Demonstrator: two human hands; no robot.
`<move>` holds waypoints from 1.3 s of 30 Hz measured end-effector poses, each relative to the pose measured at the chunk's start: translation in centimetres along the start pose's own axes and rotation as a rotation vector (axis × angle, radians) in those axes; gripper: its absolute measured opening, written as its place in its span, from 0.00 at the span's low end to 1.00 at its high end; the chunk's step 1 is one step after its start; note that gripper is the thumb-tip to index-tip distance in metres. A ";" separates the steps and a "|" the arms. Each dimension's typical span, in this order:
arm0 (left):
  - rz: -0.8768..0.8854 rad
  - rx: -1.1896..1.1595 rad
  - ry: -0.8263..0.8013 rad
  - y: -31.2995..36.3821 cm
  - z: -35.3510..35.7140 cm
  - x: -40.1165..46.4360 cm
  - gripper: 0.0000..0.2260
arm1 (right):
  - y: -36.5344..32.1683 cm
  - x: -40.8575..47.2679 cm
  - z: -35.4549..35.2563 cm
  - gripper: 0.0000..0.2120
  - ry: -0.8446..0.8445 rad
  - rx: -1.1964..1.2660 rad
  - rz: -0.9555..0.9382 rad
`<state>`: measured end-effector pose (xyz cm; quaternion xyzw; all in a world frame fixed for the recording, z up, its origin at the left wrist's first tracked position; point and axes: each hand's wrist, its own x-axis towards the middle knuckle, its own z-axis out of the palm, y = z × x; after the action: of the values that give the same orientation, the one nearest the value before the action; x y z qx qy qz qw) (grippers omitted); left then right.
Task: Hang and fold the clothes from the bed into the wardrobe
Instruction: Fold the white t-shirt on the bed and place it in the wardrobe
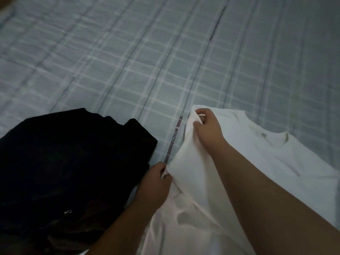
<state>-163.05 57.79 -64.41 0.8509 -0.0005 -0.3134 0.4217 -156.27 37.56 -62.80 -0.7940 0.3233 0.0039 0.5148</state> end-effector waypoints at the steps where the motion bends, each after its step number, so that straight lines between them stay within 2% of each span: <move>1: -0.008 0.013 0.001 -0.2 0.0 0.2 0.05 | 0.0 0.3 -0.2 0.21 -0.008 0.050 0.019; 3: -0.025 0.056 0.005 -0.4 0.0 0.3 0.06 | -0.1 0.9 -0.4 0.28 -0.056 0.102 0.022; 4: -0.027 0.068 0.005 -0.4 0.1 0.2 0.06 | -0.1 1.2 -0.2 0.28 -0.071 0.104 0.001; 8: -0.027 0.016 0.036 0.0 0.4 0.2 0.07 | -0.5 1.9 0.5 0.16 -0.040 -0.031 -0.086; 12: -0.068 -0.007 0.142 -0.3 0.3 0.2 0.09 | 0.3 2.1 0.2 0.20 0.043 -0.040 -0.049; 14: -0.091 0.031 0.171 -0.1 0.3 0.1 0.08 | 0.4 2.4 0.1 0.21 0.062 -0.090 -0.091; 16: -0.111 0.126 0.164 0.1 0.5 -0.1 0.06 | 0.8 2.8 0.2 0.23 0.065 -0.212 -0.210; 18: -0.107 0.205 0.173 0.1 0.8 -0.3 0.05 | 1.7 3.4 0.5 0.24 0.007 -0.465 -0.320; 20: -0.051 0.236 0.206 0.0 1.2 -0.7 0.04 | 2.5 3.6 0.5 0.26 -0.076 -0.709 -0.320; 22: -0.005 0.314 0.193 0.4 1.4 -1.5 0.13 | 2.9 2.8 0.2 0.28 -0.066 -0.676 -0.361; 24: -0.005 0.404 0.193 1.1 1.8 -2.7 0.26 | 2.9 0.5 -0.3 0.28 0.039 -0.502 -0.425; 25: 0.028 0.413 0.221 1.7 1.8 -3.3 0.28 | 3.0 -1.0 -0.7 0.28 0.101 -0.455 -0.423; 27: 0.242 0.395 0.284 3.1 1.9 -3.9 0.28 | 3.5 -4.1 -1.8 0.27 0.182 -0.453 -0.368; 30: 0.532 0.465 0.258 4.3 3.2 -1.7 0.27 | 5.9 -8.3 -3.7 0.26 0.220 -0.596 -0.288; 33: 0.604 0.682 0.141 5.5 4.9 2.5 0.29 | 9.6 -10.8 -6.2 0.27 0.244 -0.746 -0.225; 36: 0.722 0.917 0.048 5.9 6.8 6.3 0.29 | 13.5 -12.0 -10.4 0.27 0.292 -0.851 -0.085; 39: 0.781 1.020 -0.020 5.7 7.9 8.9 0.30 | 17.3 -12.6 -15.7 0.27 0.317 -0.881 0.058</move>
<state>-158.61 46.06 -68.58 0.8788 -0.4632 -0.1050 0.0469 -180.29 26.58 -65.30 -0.9183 0.3878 0.0339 0.0725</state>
